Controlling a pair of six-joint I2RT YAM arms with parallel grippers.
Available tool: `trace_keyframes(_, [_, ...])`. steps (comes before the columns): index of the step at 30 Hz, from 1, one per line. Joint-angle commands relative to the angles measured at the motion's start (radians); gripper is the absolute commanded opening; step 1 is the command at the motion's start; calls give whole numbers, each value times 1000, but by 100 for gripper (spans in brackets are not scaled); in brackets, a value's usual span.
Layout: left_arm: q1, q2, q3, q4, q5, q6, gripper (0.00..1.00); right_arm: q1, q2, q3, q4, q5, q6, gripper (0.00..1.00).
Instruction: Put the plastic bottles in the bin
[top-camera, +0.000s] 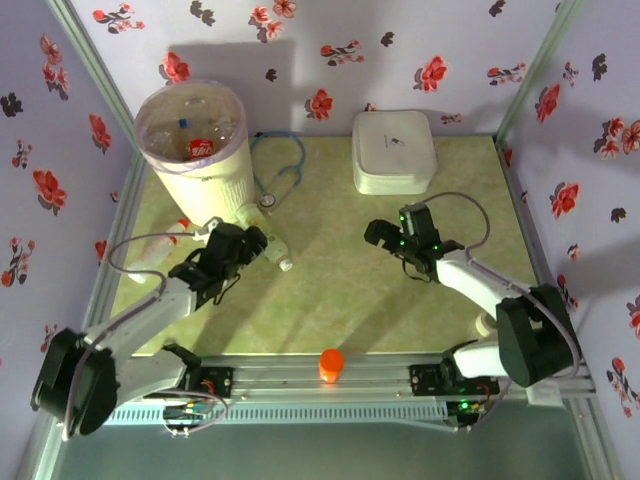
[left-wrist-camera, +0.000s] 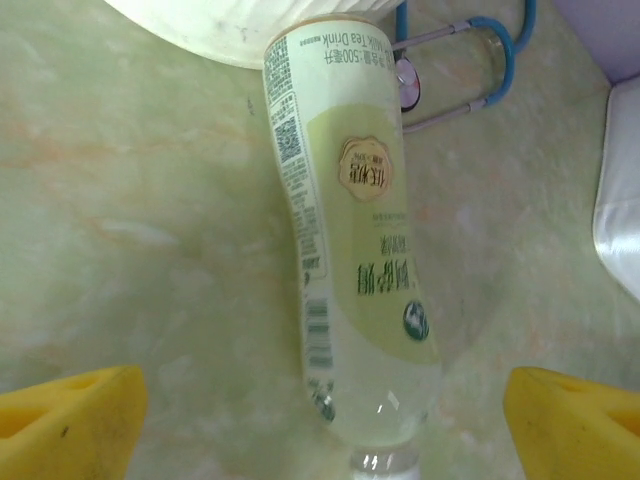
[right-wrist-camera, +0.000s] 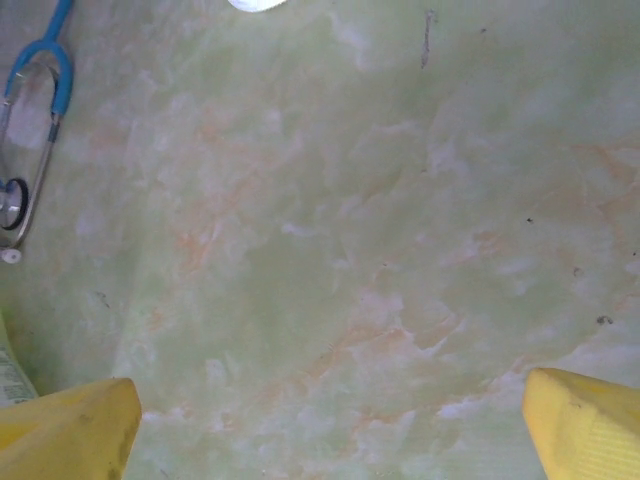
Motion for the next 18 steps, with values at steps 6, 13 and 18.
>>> trace_keyframes(6, [20,347,27,369,-3,-111,98,2,-29,-6,-58,25,17,99])
trace_keyframes(13, [21,476,38,462,6,-118,86,5,-8,32,-72,28,10,99])
trace_keyframes(18, [22,454,43,400,-44,-64,66,15,3,34,-62,29,19,98])
